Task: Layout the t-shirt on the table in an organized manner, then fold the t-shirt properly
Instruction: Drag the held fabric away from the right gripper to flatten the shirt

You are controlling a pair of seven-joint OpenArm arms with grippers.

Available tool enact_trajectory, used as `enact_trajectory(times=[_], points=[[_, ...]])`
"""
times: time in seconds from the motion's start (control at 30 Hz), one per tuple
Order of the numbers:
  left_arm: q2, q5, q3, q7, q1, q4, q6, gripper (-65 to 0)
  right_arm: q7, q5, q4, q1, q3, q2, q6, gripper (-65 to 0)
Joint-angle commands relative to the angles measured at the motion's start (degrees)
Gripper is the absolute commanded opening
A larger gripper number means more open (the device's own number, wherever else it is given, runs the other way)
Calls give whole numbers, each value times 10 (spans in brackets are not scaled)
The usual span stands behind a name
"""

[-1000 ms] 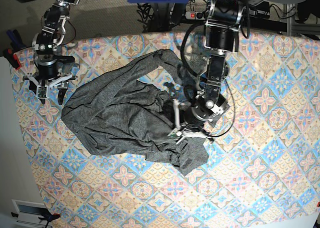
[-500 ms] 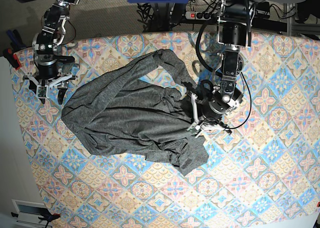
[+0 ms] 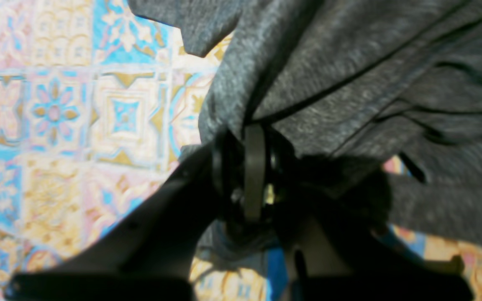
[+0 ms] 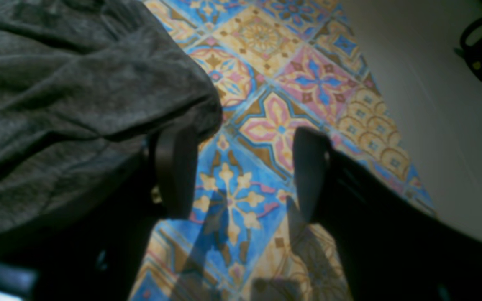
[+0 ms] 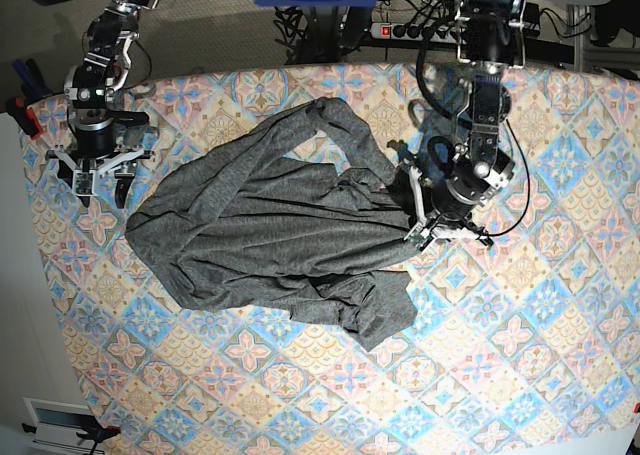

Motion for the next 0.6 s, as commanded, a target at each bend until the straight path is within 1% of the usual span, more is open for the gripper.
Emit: enact_trajectory(times=[0.0, 0.17, 0.37, 0.57], points=[[-3, -7, -3, -8, -4, 12, 4, -616, 16, 6, 9, 4, 2, 8, -2, -300], [-3, -1, -10, -8, 13, 11, 4, -616, 16, 6, 9, 4, 1, 8, -2, -300], [-3, -1, -61, -9, 22, 11, 4, -616, 16, 6, 9, 5, 2, 8, -2, -300], [-4, -1, -61, -9, 38, 11, 4, -611, 16, 6, 9, 5, 2, 8, -2, -300]])
